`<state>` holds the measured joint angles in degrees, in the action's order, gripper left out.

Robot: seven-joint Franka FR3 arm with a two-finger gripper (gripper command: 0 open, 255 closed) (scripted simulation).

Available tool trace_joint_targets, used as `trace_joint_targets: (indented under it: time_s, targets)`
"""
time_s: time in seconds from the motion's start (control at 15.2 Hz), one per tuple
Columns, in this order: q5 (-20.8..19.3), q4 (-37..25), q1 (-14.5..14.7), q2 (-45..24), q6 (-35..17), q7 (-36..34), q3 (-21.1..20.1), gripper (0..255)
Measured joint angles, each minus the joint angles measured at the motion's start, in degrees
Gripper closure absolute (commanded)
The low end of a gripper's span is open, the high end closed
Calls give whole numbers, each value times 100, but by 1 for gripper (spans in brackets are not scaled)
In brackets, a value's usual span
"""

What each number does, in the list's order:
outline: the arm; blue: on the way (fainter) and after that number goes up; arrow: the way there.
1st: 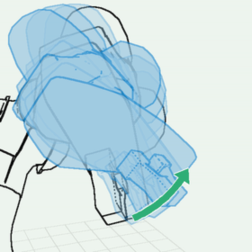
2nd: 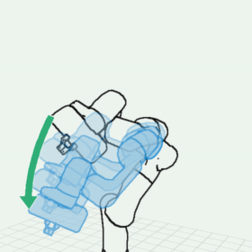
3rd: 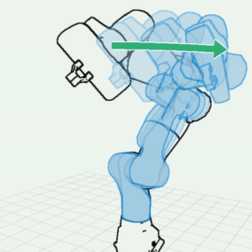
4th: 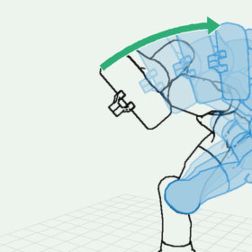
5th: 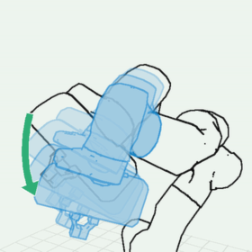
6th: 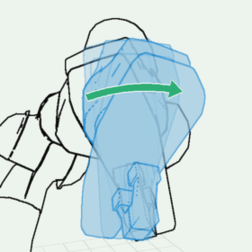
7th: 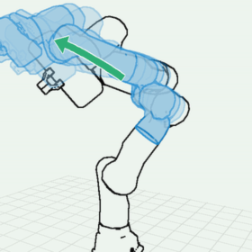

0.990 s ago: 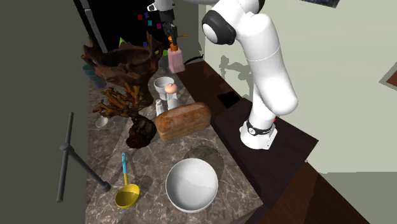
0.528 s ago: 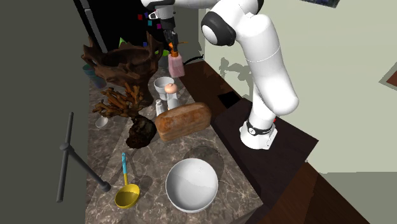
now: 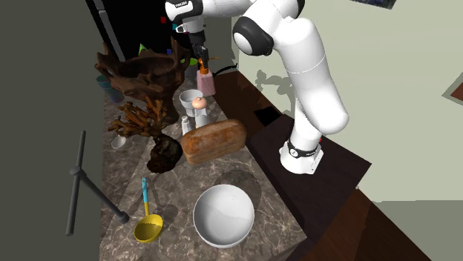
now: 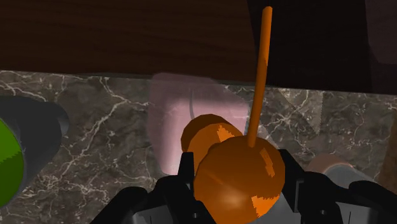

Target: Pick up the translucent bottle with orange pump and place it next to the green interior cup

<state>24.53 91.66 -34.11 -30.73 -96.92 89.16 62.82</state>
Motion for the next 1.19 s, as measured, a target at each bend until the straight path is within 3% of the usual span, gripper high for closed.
trace_joint_targets:
  time_s: [0.73,0.79,1.19]
  targets:
    - [96,243,16,-91,-288,47,-69,255]
    - [96,243,16,-91,-288,47,-70,0]
    - [96,243,16,-91,-288,47,-69,0]
